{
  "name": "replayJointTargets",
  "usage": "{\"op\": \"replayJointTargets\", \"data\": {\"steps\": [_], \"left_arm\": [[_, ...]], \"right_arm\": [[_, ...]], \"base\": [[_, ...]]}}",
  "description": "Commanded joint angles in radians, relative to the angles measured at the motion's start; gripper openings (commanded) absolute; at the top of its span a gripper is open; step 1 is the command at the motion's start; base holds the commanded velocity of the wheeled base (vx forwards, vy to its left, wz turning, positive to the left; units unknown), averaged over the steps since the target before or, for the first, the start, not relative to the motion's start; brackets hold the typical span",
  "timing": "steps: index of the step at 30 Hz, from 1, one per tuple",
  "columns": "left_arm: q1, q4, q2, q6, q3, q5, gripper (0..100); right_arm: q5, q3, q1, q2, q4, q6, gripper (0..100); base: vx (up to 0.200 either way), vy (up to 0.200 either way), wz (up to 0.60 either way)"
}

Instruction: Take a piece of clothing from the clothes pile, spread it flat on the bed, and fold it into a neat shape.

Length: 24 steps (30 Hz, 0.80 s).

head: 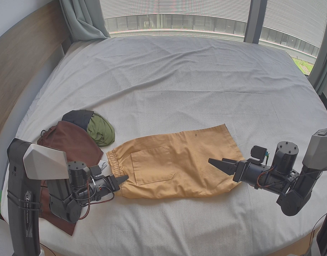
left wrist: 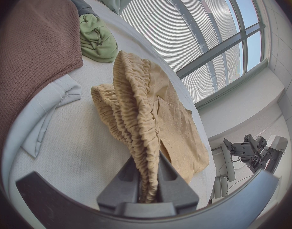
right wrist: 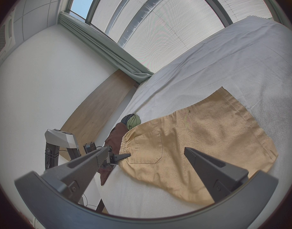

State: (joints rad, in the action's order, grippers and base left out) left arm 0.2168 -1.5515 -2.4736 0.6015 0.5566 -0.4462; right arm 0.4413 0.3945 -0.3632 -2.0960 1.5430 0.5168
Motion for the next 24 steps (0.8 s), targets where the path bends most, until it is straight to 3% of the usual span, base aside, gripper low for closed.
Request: {"op": "replayJointTargets", "data": {"steps": [1,24], "left_arm": [[-0.001,-0.002,0.010,-0.002,0.000,0.000,0],[-0.007,-0.002,0.085,0.001,-0.035,-0.006,0]], "right_arm": [[0.001,0.000,0.001,-0.001,0.002,0.000,100],[0.054,-0.023,0.013,-0.001,0.003,-0.015,100]], "base": [[0.000,0.000,0.00],[0.000,0.000,0.00]]}}
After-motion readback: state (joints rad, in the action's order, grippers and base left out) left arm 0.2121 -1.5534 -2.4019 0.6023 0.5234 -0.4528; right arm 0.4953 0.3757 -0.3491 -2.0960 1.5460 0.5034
